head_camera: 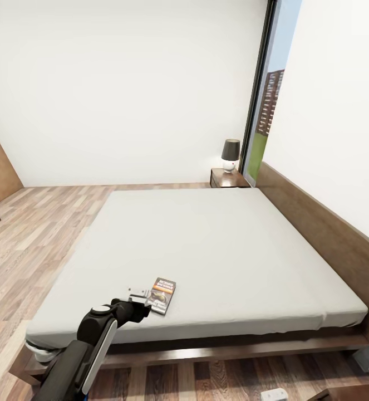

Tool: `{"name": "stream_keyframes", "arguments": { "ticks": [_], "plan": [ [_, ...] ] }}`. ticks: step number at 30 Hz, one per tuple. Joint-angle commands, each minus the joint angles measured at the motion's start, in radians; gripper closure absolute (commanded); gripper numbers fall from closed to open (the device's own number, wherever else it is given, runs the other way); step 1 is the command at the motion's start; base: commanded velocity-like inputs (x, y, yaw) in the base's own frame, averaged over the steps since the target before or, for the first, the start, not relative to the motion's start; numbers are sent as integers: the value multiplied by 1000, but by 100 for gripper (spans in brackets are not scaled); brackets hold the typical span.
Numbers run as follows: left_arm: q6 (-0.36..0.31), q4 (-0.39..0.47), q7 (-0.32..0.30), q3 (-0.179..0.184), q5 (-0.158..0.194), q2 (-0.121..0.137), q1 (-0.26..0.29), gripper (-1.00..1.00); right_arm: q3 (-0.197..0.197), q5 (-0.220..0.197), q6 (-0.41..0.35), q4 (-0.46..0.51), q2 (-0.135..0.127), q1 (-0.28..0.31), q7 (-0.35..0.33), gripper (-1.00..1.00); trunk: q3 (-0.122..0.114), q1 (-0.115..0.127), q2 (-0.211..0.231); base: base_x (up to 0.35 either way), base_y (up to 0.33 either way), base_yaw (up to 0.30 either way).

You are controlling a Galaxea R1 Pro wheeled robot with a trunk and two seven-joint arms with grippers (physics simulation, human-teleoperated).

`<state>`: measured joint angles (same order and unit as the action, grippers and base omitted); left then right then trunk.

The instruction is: In the bedroom, move the book from the bed onto either nightstand, and place the two sandals side by side next to the bed.

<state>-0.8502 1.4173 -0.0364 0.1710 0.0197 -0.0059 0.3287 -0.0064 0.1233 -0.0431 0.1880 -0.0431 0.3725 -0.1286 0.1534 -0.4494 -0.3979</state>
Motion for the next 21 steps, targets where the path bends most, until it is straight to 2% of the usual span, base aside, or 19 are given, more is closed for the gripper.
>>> {"name": "stream_keyframes", "arguments": {
  "ticks": [1,14,21],
  "plan": [
    [-5,1,-2,-1,3,0,1,-100,-1,10,-4,2,0,0,-3,-100,2,-1,-2,0,0,0],
    [-3,6,-8,2,10,0,-1,-100,-1,10,-4,1,-1,0,-3,-100,2,-1,-2,5,0,0],
    [-3,1,-9,3,5,0,-2,-100,-1,10,-4,1,0,0,-3,-100,2,-1,-2,171,0,0]
  ]
}}
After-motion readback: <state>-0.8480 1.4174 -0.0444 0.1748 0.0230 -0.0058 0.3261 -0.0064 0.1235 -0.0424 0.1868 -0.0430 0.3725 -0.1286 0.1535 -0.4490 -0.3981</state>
